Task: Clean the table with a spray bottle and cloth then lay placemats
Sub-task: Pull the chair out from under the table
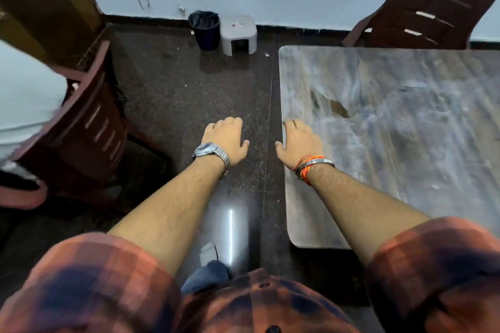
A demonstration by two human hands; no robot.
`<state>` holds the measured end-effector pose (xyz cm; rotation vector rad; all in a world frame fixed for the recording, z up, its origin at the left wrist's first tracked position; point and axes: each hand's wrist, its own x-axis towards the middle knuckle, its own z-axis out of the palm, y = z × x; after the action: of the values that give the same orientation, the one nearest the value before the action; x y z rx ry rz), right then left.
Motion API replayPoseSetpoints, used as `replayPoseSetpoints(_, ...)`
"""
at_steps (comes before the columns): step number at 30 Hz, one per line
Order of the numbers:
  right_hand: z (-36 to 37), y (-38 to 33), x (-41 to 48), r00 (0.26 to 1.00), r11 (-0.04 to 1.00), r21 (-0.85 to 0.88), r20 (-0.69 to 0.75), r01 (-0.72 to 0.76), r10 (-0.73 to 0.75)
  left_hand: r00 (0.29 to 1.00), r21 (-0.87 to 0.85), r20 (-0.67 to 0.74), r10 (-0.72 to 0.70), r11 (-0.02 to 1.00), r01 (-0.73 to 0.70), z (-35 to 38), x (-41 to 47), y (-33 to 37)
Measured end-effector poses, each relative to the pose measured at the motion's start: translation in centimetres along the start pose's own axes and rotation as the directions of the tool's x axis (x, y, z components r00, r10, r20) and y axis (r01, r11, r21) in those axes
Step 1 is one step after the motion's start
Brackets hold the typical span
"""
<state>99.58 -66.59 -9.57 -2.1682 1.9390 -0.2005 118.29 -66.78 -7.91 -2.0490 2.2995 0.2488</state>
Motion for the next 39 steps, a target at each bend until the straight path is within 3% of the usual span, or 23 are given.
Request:
replayPoseSetpoints(6, -0.6, -4.0, 9.8, 0.995, 0.994, 0.023, -0.007, -0.103, 0.103, 0.993, 0.070, 0.087, 0.085, 0.993, -0.091, -3.1, 11.0, -7.5)
replayPoseSetpoints(12, 0.1, -3.3, 20.7, 0.971, 0.972, 0.007, 0.026, -0.236, 0.236, 0.969, 0.089, 0.146, 0.197, 0.973, -0.211, -4.0, 24.0, -10.3)
replayPoseSetpoints(19, -0.6, 0.3, 36.8, 0.939, 0.940, 0.001, 0.039, -0.342, 0.342, 0.936, 0.069, 0.181, 0.300, 0.946, -0.317, -6.8, 42.3, -8.4)
replayPoseSetpoints(28, -4.9, 6.4, 55.3, 0.904, 0.911, -0.005, -0.131, -0.412, 0.408, 0.876, 0.091, 0.080, 0.477, 0.871, -0.482, -11.6, 63.2, -1.9)
replayPoseSetpoints(33, -6.3, 13.0, 66.1, 0.823, 0.839, 0.015, -0.186, -0.544, 0.536, 0.819, 0.095, 0.075, 0.569, 0.813, -0.574, -11.8, 77.4, 3.3)
replayPoseSetpoints(39, -9.4, 19.1, 76.0, 0.644, 0.677, 0.078, -0.246, -0.732, 0.724, 0.623, 0.153, 0.125, 0.772, 0.606, -0.781, -13.8, 91.2, 10.8)
